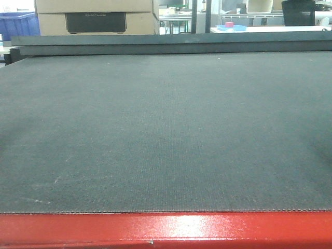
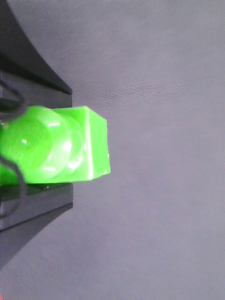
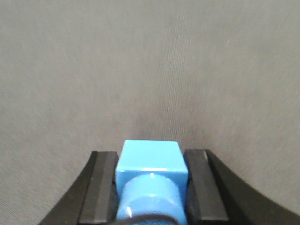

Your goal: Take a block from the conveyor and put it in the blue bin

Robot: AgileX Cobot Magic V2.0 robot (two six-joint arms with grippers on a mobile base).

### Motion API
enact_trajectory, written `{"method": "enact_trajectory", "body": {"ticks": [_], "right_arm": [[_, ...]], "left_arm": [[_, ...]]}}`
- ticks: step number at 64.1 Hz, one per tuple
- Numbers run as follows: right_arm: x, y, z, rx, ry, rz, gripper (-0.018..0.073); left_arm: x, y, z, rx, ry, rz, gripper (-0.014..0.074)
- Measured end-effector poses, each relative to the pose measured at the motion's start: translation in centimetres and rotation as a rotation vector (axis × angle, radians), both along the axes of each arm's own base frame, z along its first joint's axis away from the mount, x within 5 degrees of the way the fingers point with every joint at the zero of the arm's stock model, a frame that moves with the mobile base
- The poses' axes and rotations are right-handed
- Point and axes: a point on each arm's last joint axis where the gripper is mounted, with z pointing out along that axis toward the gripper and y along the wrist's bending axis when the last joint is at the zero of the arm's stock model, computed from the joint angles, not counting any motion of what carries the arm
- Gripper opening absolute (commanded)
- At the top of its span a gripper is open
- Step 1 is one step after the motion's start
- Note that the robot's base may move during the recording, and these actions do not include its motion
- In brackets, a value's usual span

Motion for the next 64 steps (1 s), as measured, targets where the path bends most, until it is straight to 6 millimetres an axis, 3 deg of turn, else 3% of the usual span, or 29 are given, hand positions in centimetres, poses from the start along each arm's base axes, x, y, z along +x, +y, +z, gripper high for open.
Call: {"method": "enact_trajectory", "body": {"ticks": [11, 23, 32, 44, 64], "right_arm": [[-1.9, -0.4, 3.9, 0.029, -0.121, 0.001, -0.0155], [-3.3, -0.8, 9.0, 0.055, -0.233, 0.003, -0.0155], [-4.2, -1.0, 11.3, 0.049, -0.275, 0.013, -0.0155], [-4.7, -1.1, 12.6, 0.039, -0.308, 0.023, -0.0155], [-4.8, -1.1, 12.5, 0.003, -0.304, 0.044, -0.0155]], "left_arm": [[-3.5, 0.8, 2.4, -0.036, -0.149, 0.005, -0.0111], [-6.0, 1.4, 3.7, -0.059, -0.243, 0.005, -0.0111], [-7.3, 1.7, 4.2, -0.069, -0.286, 0.005, -0.0111], [-7.8, 1.8, 4.3, -0.072, -0.300, 0.005, -0.0111], [-7.7, 1.9, 4.3, -0.065, -0.302, 0.007, -0.0111]]}}
